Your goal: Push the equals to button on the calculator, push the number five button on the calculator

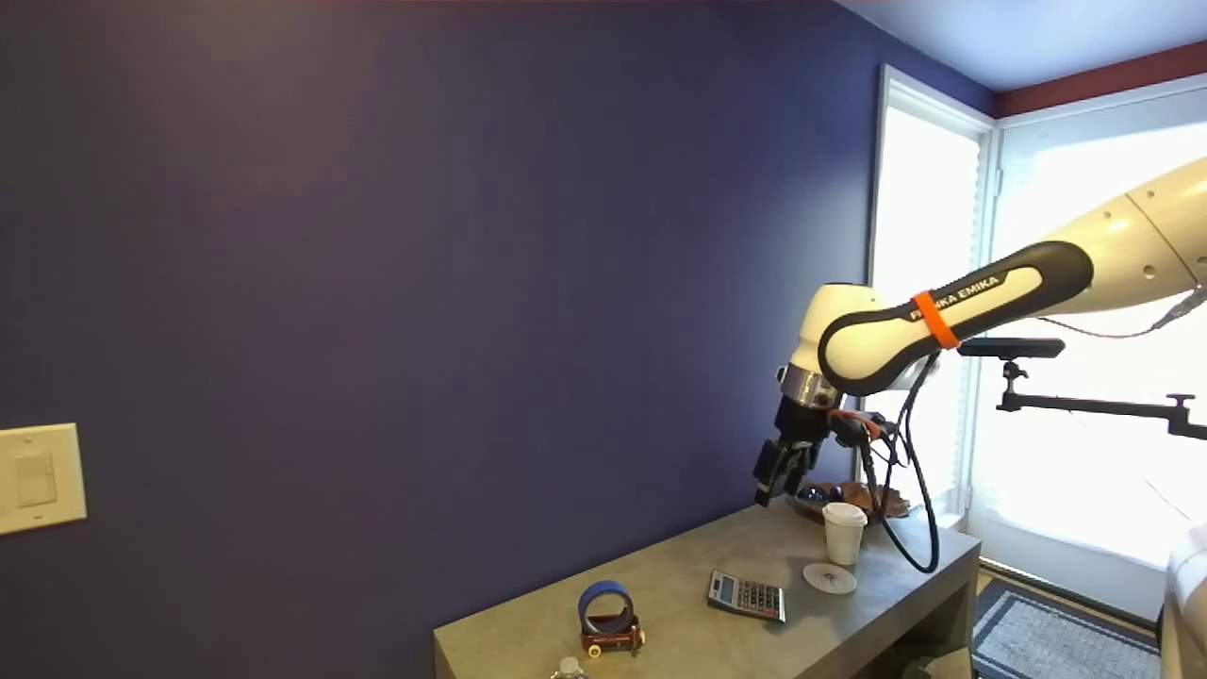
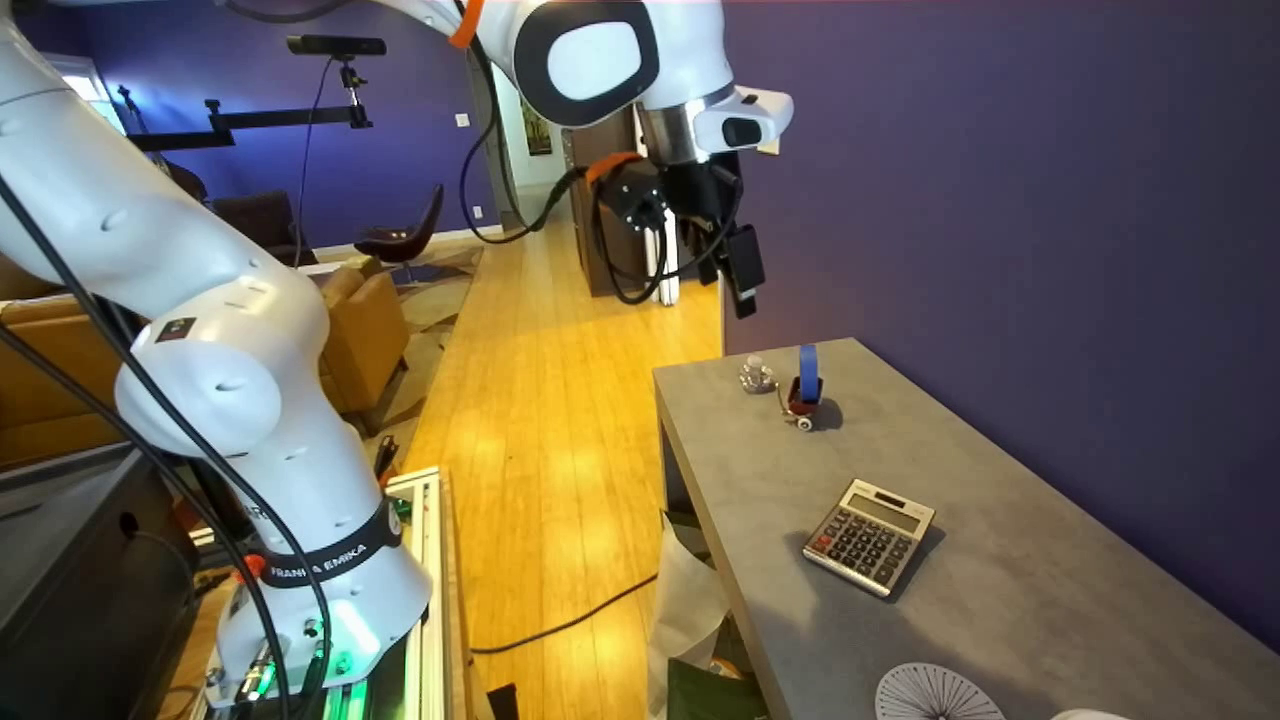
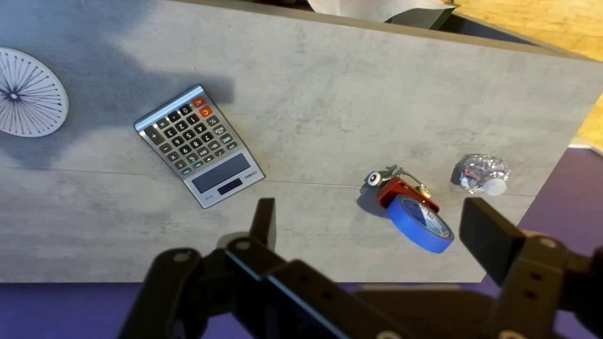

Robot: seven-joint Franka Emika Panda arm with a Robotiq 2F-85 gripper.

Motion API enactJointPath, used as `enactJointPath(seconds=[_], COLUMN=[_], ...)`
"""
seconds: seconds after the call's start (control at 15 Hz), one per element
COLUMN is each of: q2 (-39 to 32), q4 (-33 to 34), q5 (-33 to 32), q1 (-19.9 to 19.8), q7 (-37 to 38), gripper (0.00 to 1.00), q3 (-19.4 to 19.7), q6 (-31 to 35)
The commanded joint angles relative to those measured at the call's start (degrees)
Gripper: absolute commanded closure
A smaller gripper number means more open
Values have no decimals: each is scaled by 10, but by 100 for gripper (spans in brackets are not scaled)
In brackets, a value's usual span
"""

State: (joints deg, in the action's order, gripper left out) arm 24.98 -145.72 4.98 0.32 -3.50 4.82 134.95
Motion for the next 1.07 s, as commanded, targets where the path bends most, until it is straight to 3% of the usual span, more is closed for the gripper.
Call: enactJointPath(seconds=[0.0, 0.2, 0.33, 0.73, 1.0], q2=[-46, -90, -123, -227, -275], q4=[41, 67, 72, 77, 88], q5=[12, 11, 8, 16, 28], q1=[-24, -40, -50, -67, -82], q7=[-2, -35, -43, -82, -102], gripper=[0, 0, 26, 70, 97], q3=[24, 54, 65, 77, 71], q6=[28, 44, 66, 143, 150])
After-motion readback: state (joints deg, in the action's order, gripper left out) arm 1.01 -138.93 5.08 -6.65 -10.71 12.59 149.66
